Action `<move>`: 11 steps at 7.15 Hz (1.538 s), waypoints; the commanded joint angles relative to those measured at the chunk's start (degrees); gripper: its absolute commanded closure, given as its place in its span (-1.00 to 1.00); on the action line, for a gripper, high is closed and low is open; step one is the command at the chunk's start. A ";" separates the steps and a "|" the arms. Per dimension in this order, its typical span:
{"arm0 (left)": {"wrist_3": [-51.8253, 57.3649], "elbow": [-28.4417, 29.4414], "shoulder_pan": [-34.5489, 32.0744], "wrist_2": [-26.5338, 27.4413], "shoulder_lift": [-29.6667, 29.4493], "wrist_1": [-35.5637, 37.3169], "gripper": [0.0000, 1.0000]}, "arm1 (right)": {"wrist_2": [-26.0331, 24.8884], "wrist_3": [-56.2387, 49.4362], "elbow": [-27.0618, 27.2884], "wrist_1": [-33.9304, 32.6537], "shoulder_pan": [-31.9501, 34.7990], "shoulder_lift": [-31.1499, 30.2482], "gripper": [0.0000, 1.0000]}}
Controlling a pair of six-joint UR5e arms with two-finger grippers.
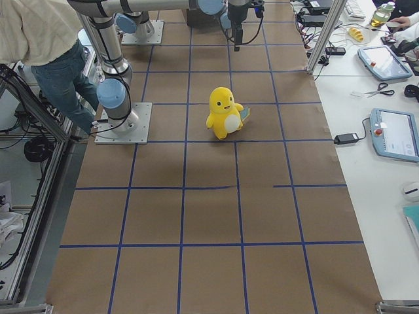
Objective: Pull drawer sideways
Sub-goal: 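Pull the handle with the left gripper, sliding the drawer out of the cabinet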
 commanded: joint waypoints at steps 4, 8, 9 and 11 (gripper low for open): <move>0.00 0.00 -2.68 -0.09 -0.11 0.29 0.69 | 0.00 0.00 0.00 0.00 0.00 0.00 -1.00; 0.00 0.00 -3.30 -0.09 -0.03 0.29 0.66 | 0.00 0.00 0.00 0.00 0.00 0.00 -1.00; 0.00 0.00 -3.30 0.00 0.06 0.20 0.38 | 0.00 0.00 0.00 0.00 0.00 0.00 -1.00; -0.17 0.09 -3.30 -0.79 0.50 0.91 -1.00 | 0.00 -0.09 0.00 0.00 0.00 0.00 -1.00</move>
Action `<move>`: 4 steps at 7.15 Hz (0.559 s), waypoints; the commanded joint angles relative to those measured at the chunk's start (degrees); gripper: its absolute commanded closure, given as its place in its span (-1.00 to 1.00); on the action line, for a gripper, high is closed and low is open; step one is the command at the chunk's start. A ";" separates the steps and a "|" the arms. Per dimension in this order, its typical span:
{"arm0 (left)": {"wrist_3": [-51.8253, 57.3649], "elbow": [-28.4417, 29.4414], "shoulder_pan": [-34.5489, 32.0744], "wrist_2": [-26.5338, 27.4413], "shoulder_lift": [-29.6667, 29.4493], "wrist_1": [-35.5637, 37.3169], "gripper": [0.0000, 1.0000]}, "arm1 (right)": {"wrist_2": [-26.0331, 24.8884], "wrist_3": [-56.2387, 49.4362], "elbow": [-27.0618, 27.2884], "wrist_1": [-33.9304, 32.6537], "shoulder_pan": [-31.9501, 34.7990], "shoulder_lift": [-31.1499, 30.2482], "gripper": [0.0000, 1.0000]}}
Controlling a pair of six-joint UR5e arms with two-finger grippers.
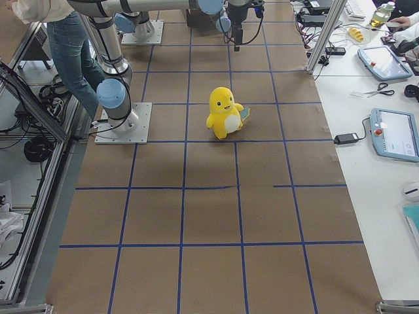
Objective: Pull drawer sideways
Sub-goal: 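Pull the handle with the left gripper, sliding the drawer out of the cabinet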
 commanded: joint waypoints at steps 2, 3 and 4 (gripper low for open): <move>0.15 2.99 -0.01 -3.86 0.58 0.35 -1.00 | 0.00 0.02 0.00 0.00 0.00 0.00 -1.00; 3.98 6.76 -0.18 -10.51 1.89 0.35 -1.00 | 0.00 0.02 0.00 0.00 0.00 0.00 -1.00; 8.11 8.80 -0.18 -14.32 2.51 0.35 -1.00 | 0.00 0.02 0.00 0.00 0.00 0.00 -1.00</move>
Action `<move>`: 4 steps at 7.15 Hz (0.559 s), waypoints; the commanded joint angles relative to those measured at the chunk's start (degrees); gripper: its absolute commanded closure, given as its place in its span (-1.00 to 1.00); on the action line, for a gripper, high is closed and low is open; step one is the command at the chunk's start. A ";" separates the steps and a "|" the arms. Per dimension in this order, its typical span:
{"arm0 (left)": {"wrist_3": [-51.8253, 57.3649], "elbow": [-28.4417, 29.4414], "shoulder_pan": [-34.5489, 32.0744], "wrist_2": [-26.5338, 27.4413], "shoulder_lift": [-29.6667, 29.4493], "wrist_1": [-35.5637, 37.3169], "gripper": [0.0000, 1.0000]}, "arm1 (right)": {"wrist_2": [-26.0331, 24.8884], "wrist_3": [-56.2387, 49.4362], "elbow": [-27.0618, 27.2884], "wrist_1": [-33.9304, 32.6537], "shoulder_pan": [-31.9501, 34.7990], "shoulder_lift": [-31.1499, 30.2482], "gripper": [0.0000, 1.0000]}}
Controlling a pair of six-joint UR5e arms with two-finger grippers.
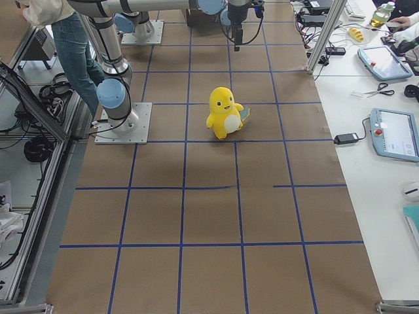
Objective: Pull drawer sideways
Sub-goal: 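Open the left gripper and release the white handle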
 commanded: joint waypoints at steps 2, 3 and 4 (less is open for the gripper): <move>4.49 2.99 0.03 -5.46 0.68 0.36 -1.00 | 0.00 0.00 0.00 0.00 0.00 0.00 -1.00; 4.49 2.99 0.03 -5.54 0.94 0.71 -1.00 | 0.00 0.00 0.00 0.00 0.00 0.00 -1.00; 5.53 3.95 0.98 -7.54 1.64 3.41 -1.00 | 0.00 -0.08 0.00 0.00 0.00 0.00 -1.00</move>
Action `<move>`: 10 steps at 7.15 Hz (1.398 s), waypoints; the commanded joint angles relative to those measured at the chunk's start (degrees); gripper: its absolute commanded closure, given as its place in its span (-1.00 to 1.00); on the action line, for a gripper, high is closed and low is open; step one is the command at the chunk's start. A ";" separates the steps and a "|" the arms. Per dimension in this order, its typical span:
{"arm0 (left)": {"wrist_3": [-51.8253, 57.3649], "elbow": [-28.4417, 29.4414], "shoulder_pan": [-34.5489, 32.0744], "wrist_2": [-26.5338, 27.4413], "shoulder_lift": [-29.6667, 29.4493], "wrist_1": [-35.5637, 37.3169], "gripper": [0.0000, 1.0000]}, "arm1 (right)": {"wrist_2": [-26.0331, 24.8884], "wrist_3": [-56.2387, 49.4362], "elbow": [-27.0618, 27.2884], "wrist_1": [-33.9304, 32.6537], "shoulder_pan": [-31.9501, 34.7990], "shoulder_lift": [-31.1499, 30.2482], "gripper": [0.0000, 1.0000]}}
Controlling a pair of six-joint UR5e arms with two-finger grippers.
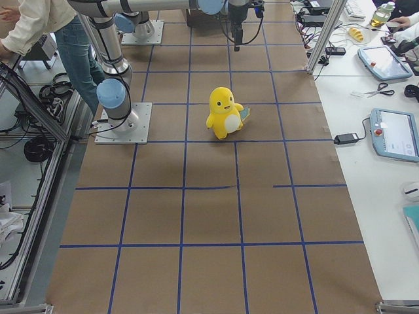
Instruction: Pull drawer sideways
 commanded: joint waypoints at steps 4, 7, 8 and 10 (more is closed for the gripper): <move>7.97 5.93 1.23 -17.63 7.18 2.25 -1.00 | 0.00 0.02 0.00 0.00 0.00 0.00 -1.00; 9.46 6.99 2.55 -30.03 12.97 2.52 -1.00 | 0.00 0.02 0.00 0.00 0.00 0.00 -1.00; 9.47 7.60 2.81 -37.82 15.43 2.43 -1.00 | 0.00 0.02 0.00 0.00 0.00 0.00 -1.00; 9.55 7.43 4.31 -45.24 19.04 2.08 -1.00 | 0.00 0.02 0.00 0.00 0.00 0.00 -1.00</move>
